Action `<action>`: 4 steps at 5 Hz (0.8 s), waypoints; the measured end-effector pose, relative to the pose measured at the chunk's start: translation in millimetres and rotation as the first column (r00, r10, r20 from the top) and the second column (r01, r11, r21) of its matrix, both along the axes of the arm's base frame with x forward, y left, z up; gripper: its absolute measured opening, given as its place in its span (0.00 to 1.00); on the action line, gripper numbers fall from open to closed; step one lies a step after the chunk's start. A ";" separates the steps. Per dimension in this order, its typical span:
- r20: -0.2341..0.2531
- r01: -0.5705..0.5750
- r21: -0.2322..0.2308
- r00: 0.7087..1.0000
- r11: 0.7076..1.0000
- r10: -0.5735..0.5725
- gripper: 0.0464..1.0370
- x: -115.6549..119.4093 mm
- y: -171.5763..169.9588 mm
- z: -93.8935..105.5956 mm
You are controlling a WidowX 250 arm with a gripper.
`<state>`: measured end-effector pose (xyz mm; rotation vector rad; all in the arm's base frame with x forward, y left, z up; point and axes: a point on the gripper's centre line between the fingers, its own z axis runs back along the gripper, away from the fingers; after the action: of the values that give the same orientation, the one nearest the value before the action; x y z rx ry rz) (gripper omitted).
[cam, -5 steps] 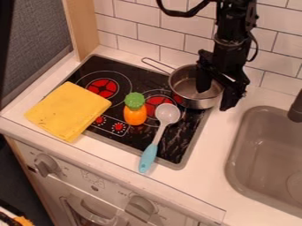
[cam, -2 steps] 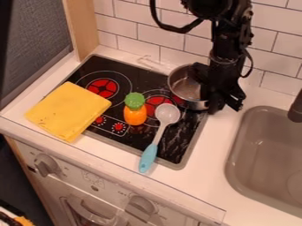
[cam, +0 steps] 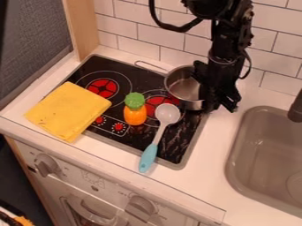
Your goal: Moved the silver pot to the left top corner of the burner
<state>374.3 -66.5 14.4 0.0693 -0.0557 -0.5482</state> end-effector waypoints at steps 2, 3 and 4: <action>0.031 0.008 0.073 0.999 0.997 -0.010 0.04 -5.1 53.8 40.6; 0.032 -0.049 0.106 0.998 0.993 0.046 0.04 -5.1 87.0 41.9; 0.022 -0.107 0.123 0.994 0.987 0.105 0.04 -7.5 111.1 37.8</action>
<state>366.8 44.6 52.3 0.1967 -0.0331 -0.4446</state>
